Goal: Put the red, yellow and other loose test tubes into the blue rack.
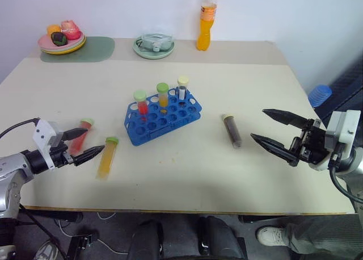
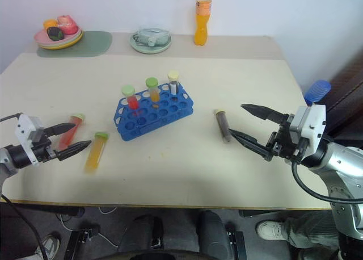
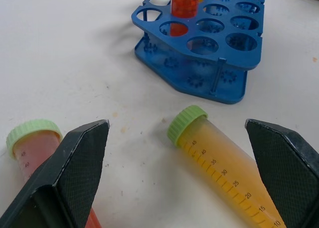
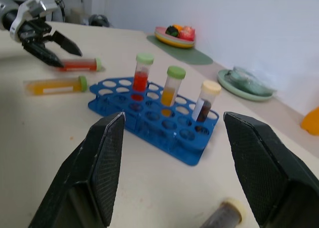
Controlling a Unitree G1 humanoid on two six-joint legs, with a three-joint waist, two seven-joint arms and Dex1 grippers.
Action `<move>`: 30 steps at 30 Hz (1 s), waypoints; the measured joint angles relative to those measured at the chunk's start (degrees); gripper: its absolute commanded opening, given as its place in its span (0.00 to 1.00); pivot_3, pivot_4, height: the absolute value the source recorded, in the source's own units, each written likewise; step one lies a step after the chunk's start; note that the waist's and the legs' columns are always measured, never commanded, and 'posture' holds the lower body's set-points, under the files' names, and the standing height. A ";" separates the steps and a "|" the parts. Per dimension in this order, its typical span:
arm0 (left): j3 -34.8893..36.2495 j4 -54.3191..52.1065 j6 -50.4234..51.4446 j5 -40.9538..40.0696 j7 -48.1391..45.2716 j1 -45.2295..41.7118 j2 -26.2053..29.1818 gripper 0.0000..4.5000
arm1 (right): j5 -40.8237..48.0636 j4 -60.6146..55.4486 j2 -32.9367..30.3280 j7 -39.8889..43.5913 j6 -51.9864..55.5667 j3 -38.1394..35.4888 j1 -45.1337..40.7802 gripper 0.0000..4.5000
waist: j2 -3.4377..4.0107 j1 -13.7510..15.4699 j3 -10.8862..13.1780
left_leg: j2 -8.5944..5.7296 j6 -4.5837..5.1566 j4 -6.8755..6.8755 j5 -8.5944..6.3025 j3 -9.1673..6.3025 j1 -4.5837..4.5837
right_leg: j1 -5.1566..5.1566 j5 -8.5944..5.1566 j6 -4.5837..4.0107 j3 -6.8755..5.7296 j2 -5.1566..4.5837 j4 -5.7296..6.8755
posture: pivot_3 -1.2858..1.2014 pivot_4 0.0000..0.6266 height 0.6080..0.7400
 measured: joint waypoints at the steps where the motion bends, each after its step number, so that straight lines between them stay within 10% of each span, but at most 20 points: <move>1: 0.00 -0.01 0.00 0.00 0.01 0.00 0.00 1.00 | -0.03 0.00 0.05 0.04 -0.22 0.00 0.06 0.72 | 0.00 -0.05 0.00 | 0.00 0.00 0.00 0.00 0.00 0.00 | 0.00 0.00 0.00 0.00 0.00 0.00 | 0.52 0.24 1.00; 16: -0.58 -2.23 -0.31 -1.29 -1.29 -3.19 -1.39 1.00 | 0.24 -1.59 -0.24 -4.96 3.27 0.80 0.34 0.72 | 0.00 0.03 0.00 | 0.00 0.00 0.00 0.00 0.00 0.00 | 0.00 0.00 0.00 0.00 0.00 0.00 | 0.52 0.24 1.00; 30: -14.15 -2.40 -1.89 -2.87 -13.21 -14.28 -7.69 1.00 | -0.72 -2.04 -4.67 -31.16 48.84 14.90 -23.54 0.72 | 0.08 -0.10 -0.01 | 0.01 -0.01 0.04 0.01 -0.02 -0.06 | -0.07 0.00 -0.03 0.02 0.04 0.02 | 0.52 0.24 1.00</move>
